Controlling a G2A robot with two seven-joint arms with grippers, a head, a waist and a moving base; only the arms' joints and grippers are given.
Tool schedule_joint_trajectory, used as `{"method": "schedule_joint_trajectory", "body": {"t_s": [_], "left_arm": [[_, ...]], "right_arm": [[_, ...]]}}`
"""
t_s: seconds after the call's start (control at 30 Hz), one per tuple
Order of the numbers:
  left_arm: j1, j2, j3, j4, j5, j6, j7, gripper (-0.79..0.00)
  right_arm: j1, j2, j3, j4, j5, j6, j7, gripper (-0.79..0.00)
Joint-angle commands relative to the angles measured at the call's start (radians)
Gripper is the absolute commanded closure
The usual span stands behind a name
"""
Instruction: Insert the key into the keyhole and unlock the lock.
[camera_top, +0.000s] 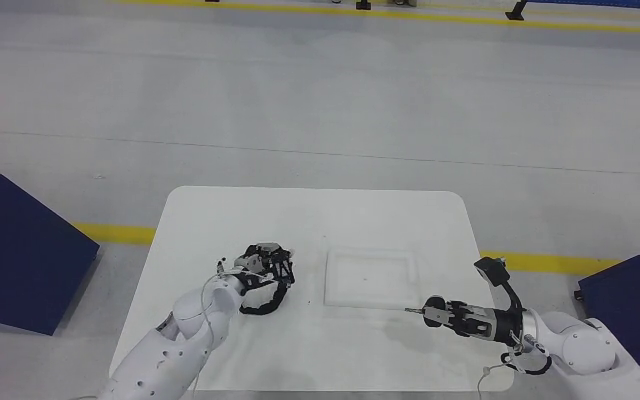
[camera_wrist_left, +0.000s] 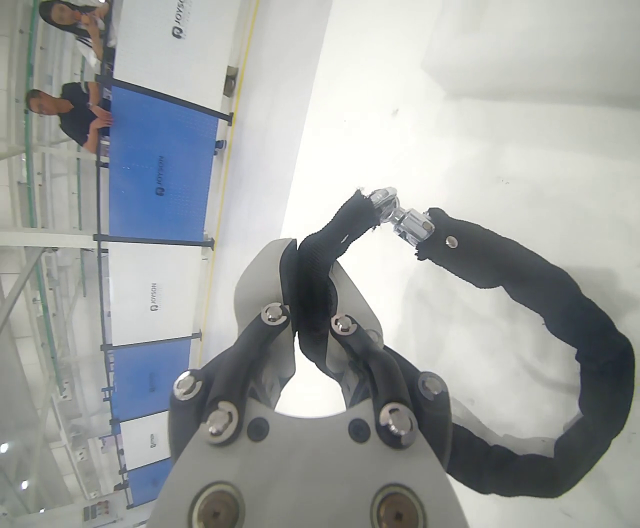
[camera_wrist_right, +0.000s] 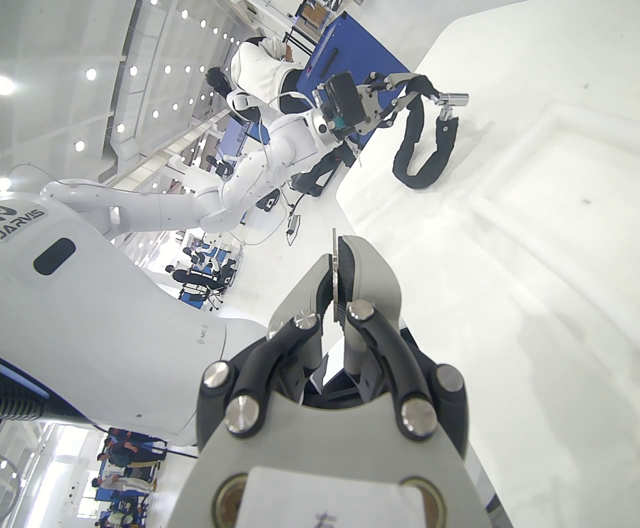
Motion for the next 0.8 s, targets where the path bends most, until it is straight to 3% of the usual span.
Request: {"method": "schedule_joint_trajectory", "body": {"t_s": [0.0, 0.33, 0.77], "left_arm": [[0.029, 0.005, -0.011, -0.029, 0.043, 0.04, 0.022, 0.0], [0.144, 0.019, -0.058, -0.129, 0.163, 0.181, 0.125, 0.0], [0.156, 0.02, -0.062, -0.139, 0.163, 0.175, 0.131, 0.0]], "right_arm": [[0.0, 0.0, 0.0, 0.0, 0.0, 0.0, 0.0, 0.0], [0.0, 0.0, 0.0, 0.0, 0.0, 0.0, 0.0, 0.0], [0.0, 0.0, 0.0, 0.0, 0.0, 0.0, 0.0, 0.0]]}}
